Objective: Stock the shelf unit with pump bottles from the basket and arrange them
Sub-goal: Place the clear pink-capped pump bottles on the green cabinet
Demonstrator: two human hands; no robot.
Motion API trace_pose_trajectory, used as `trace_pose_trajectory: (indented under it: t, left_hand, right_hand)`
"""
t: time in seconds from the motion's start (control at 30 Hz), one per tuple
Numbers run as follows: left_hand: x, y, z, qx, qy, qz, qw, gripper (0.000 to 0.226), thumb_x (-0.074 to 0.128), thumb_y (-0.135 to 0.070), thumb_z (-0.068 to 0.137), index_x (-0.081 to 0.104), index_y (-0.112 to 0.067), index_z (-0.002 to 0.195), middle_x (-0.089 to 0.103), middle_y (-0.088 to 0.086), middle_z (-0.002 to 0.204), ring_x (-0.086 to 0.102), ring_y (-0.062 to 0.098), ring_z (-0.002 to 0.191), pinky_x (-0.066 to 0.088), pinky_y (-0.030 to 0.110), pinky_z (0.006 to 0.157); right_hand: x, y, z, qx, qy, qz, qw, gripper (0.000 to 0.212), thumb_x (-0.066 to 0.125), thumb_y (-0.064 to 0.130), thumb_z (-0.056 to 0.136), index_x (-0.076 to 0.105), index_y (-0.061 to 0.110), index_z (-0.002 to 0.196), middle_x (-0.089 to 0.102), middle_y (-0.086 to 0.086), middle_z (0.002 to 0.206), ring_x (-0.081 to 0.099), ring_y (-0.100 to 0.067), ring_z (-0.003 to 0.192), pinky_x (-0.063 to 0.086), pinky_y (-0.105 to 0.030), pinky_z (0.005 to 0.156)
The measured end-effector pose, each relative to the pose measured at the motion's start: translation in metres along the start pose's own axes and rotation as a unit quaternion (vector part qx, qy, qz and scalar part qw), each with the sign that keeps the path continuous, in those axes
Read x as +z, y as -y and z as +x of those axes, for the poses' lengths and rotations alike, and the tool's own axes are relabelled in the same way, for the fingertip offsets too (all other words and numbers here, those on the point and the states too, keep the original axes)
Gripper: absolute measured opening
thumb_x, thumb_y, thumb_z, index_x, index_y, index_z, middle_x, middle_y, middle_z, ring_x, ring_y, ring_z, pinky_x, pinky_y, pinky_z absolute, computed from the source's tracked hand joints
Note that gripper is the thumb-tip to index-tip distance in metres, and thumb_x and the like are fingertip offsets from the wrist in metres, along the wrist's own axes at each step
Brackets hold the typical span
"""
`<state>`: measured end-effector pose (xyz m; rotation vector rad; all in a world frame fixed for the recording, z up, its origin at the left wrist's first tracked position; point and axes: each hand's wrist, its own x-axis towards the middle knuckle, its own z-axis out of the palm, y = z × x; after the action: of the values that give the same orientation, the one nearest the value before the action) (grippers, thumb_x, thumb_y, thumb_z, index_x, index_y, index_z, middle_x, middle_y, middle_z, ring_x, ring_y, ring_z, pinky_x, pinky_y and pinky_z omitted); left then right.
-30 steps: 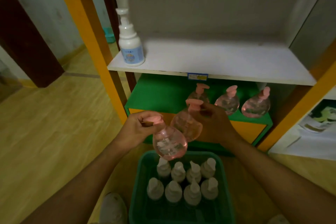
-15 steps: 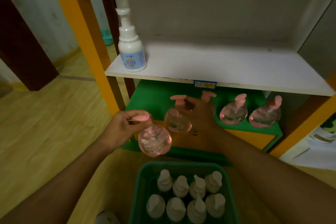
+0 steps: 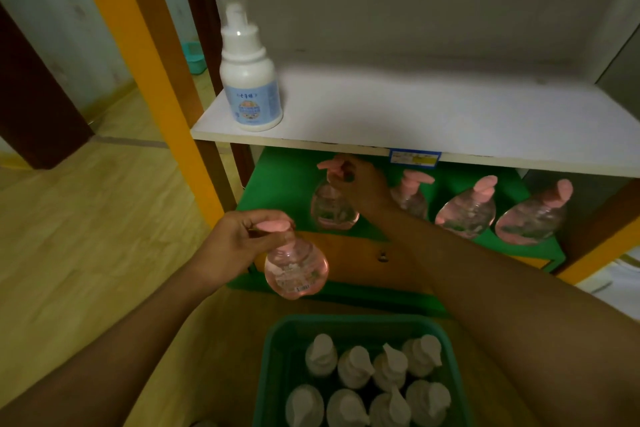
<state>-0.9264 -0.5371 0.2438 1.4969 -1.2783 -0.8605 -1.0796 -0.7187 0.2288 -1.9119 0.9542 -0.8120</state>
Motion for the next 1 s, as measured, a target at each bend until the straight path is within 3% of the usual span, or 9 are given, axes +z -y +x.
trace_pose_trajectory:
  t: [0.17,0.37,0.57,0.63,0.8,0.9,1.0]
  left_hand:
    - [-0.006,0.011,-0.004,0.0,-0.027,-0.025,0.999,0.028,0.068,-0.014,0.076,0.07,-0.005,0.102,0.073,0.008,0.098,0.069,0.018,0.092,0.058,0.027,0.077]
    - [-0.008,0.014,-0.007,-0.007,-0.037,-0.004,0.999,0.025,0.069,-0.011,0.078,0.07,-0.006,0.103,0.072,0.005,0.1,0.068,0.016,0.095,0.057,0.022,0.075]
    - [-0.01,0.007,-0.004,-0.008,-0.076,0.002,0.997,0.024,0.07,-0.01,0.078,0.071,-0.009,0.102,0.072,-0.001,0.101,0.067,0.01,0.094,0.055,0.017,0.072]
    - [-0.011,0.004,-0.004,-0.009,-0.073,0.011,0.997,0.024,0.071,-0.011,0.078,0.071,-0.011,0.102,0.072,-0.002,0.101,0.067,0.008,0.094,0.055,0.016,0.073]
    - [-0.015,-0.011,-0.001,0.002,-0.049,0.007,0.999,0.02,0.067,-0.006,0.079,0.07,-0.014,0.097,0.071,-0.002,0.096,0.066,0.0,0.086,0.051,0.011,0.069]
    - [-0.012,-0.019,0.002,0.003,-0.032,0.027,0.999,0.018,0.066,-0.009,0.081,0.069,-0.019,0.095,0.07,-0.004,0.096,0.065,0.001,0.087,0.052,0.013,0.072]
    - [-0.009,-0.026,0.004,0.002,-0.026,0.042,0.999,0.019,0.067,-0.012,0.08,0.07,-0.018,0.097,0.07,-0.004,0.099,0.065,0.006,0.091,0.053,0.015,0.075]
  right_hand:
    - [0.001,0.004,0.006,-0.005,0.001,-0.02,1.0,0.024,0.061,0.015,0.088,0.068,0.029,0.106,0.068,0.002,0.111,0.061,-0.014,0.101,0.052,-0.036,0.093]
    - [0.006,0.01,0.005,-0.012,0.021,-0.091,0.996,0.025,0.057,0.014,0.091,0.063,0.024,0.114,0.065,0.0,0.11,0.051,-0.009,0.092,0.047,-0.025,0.082]
    - [0.001,0.007,-0.006,-0.001,0.041,-0.07,0.997,0.035,0.065,0.02,0.085,0.056,0.035,0.116,0.06,0.001,0.121,0.057,-0.02,0.11,0.055,-0.041,0.087]
    - [-0.004,0.012,-0.016,0.004,0.035,-0.046,0.998,0.043,0.068,0.024,0.083,0.051,0.03,0.122,0.055,0.005,0.12,0.054,-0.015,0.111,0.053,-0.039,0.088]
    - [-0.017,0.026,-0.052,-0.103,0.009,-0.053,0.993,0.03,0.062,0.034,0.087,0.056,0.035,0.117,0.055,0.008,0.123,0.053,-0.006,0.107,0.053,-0.032,0.09]
    - [-0.015,0.036,-0.07,-0.078,0.098,-0.054,0.991,0.043,0.068,0.029,0.084,0.055,0.02,0.124,0.059,0.002,0.122,0.057,-0.009,0.105,0.049,-0.029,0.096]
    - [-0.006,0.046,-0.083,-0.035,0.22,-0.056,0.973,0.056,0.069,0.04,0.08,0.048,0.027,0.131,0.056,0.006,0.131,0.052,-0.003,0.112,0.046,-0.024,0.097]
